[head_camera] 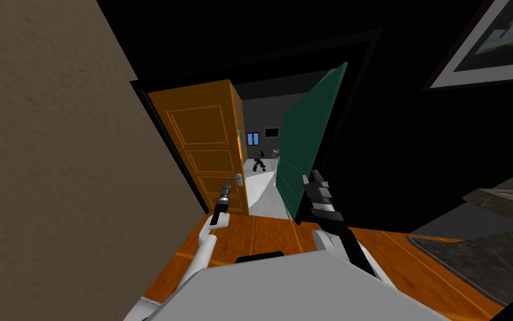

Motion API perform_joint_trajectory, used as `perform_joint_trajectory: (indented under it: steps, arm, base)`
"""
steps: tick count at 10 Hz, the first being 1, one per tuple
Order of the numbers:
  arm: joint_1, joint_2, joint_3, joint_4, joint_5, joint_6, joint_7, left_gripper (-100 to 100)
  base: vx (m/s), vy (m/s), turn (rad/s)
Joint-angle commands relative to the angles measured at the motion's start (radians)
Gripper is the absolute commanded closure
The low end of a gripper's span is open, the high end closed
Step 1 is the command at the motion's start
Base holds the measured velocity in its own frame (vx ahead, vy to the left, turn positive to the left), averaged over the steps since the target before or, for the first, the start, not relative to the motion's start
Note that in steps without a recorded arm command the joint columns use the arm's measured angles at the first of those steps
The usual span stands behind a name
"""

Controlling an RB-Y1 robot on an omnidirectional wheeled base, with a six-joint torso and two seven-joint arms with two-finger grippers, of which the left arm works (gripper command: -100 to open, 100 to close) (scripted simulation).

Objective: Push the door open

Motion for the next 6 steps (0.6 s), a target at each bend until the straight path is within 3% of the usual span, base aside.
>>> perform_joint_trajectory:
  steps: [1,6]
  arm:
    - [-0.025,-0.006,0.004,0.046,0.001,0.006,-0.001,-100]
    - [-0.095,-0.02,0.014,0.169,0.006,0.025,0.002,-100]
  base:
    - [0.015,0.119,-0.124]
    - [0.007,0.121,-0.108]
